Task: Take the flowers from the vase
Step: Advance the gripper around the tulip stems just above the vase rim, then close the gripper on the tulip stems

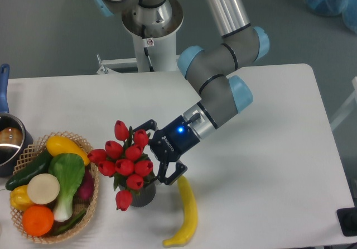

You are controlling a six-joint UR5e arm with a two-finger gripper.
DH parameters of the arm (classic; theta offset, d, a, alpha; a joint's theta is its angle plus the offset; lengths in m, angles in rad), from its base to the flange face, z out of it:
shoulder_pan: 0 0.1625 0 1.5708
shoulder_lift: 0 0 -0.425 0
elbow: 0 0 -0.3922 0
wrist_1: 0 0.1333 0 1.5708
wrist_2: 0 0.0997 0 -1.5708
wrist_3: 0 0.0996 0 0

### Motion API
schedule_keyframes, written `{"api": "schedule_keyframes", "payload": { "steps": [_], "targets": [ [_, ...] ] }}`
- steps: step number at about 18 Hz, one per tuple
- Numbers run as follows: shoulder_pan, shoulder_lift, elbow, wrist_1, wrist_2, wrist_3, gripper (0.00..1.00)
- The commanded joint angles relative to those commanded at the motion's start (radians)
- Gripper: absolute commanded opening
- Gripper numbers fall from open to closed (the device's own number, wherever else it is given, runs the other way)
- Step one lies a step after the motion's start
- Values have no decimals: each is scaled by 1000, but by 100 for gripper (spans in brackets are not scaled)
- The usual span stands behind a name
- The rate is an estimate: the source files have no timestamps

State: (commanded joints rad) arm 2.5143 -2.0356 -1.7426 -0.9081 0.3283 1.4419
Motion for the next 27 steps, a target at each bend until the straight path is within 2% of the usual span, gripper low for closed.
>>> {"api": "schedule_keyframes", "payload": {
  "steps": [14,18,24,27],
  "targets": [
    [-25,6,-8,2,-8,8,100],
    [-23,11,-12,2,-14,8,88],
    [-15,12,-23,0,-14,8,60],
    [-11,12,-26,0,-14,8,56]
  ]
}}
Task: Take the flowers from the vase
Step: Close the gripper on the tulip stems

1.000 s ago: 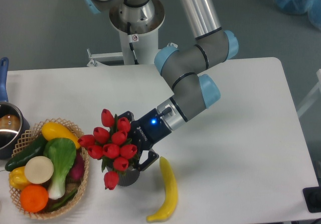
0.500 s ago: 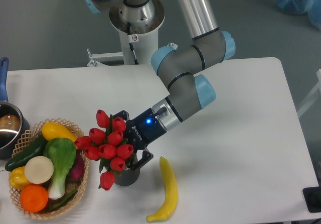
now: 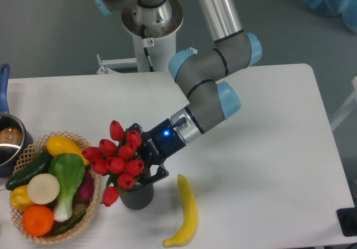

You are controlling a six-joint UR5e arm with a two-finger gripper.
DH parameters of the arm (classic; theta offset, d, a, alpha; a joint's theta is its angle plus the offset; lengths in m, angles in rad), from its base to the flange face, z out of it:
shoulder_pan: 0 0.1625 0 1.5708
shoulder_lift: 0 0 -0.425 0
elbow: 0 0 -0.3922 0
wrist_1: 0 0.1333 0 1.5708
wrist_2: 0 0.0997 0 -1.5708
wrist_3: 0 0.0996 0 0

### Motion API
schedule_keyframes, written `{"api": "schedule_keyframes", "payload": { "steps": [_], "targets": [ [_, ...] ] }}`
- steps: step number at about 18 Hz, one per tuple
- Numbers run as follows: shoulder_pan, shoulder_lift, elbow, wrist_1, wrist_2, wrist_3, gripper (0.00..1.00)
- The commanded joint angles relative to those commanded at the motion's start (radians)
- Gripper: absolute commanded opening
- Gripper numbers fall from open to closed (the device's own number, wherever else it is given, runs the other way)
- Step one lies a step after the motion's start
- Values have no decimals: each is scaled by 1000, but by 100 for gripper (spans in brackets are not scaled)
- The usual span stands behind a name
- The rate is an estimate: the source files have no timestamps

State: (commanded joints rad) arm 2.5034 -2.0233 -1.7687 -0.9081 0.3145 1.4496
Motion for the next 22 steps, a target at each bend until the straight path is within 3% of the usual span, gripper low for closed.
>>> {"api": "schedule_keyframes", "payload": {
  "steps": [3,10,16,22],
  "targets": [
    [0,2,-12,0,-5,2,47],
    [11,6,-21,0,-38,0,40],
    [18,9,-37,0,-118,0,40],
    [21,75,-66,0,-118,-11,40]
  ]
}}
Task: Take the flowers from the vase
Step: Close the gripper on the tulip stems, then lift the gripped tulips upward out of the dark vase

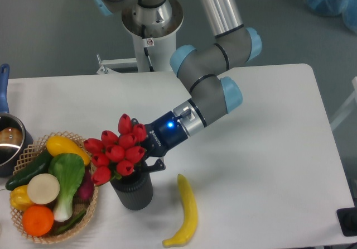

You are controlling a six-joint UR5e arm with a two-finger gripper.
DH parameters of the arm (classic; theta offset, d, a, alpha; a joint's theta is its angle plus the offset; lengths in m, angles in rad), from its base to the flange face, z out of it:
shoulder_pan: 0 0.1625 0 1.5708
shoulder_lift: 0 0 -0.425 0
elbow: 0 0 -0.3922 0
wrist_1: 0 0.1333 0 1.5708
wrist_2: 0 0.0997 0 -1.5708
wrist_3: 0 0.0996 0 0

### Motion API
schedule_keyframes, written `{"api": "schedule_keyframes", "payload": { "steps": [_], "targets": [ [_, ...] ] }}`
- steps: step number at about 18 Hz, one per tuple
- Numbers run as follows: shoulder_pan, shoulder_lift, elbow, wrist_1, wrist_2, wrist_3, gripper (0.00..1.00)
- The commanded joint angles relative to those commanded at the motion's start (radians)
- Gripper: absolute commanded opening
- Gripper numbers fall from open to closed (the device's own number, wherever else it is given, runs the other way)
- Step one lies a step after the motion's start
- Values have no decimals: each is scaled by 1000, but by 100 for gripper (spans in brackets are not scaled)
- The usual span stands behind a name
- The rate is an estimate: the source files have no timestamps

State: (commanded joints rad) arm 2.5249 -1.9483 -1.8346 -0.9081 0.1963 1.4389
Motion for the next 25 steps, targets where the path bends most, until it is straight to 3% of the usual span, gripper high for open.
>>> {"api": "schedule_keyframes", "payload": {
  "steps": [9,13,25],
  "targets": [
    [11,49,-3,-3,-8,-68,40],
    [0,49,9,-3,-90,-71,40],
    [18,51,43,-5,-100,-98,40]
  ]
}}
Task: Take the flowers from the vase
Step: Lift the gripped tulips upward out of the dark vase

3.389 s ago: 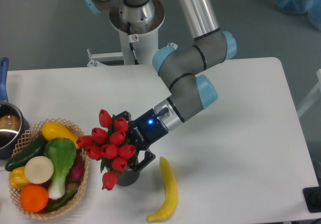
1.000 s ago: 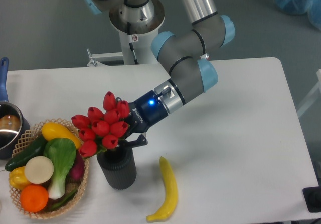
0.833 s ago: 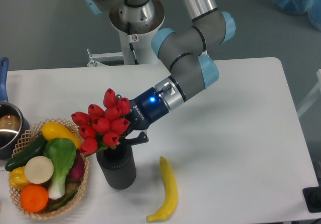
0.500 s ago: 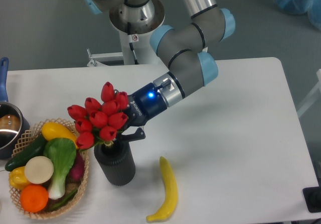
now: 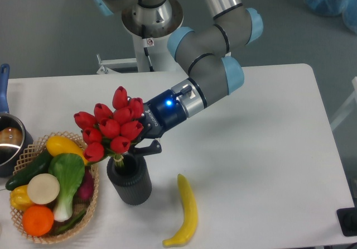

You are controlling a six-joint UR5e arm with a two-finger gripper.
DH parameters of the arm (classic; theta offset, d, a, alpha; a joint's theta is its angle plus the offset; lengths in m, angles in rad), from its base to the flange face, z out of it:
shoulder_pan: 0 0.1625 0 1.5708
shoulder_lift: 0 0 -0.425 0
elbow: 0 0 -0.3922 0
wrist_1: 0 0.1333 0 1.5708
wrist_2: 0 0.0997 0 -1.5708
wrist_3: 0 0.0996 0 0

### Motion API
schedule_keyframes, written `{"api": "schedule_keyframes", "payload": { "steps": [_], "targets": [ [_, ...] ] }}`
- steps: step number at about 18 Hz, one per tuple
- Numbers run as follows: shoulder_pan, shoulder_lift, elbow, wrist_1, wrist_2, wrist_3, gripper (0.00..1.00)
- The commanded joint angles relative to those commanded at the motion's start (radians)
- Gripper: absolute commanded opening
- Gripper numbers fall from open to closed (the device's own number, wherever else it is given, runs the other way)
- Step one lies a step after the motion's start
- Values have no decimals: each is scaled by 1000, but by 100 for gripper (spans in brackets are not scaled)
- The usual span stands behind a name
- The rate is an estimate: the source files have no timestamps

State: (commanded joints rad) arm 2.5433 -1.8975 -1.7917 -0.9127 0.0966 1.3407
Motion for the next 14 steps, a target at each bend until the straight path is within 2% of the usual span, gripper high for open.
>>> {"api": "schedule_keyframes", "payload": {
  "steps": [5,10,14],
  "targets": [
    [11,0,6,-2,-70,0,40],
    [22,6,6,-2,-72,-5,40],
    [41,29,6,-2,-74,-61,40]
  ]
}}
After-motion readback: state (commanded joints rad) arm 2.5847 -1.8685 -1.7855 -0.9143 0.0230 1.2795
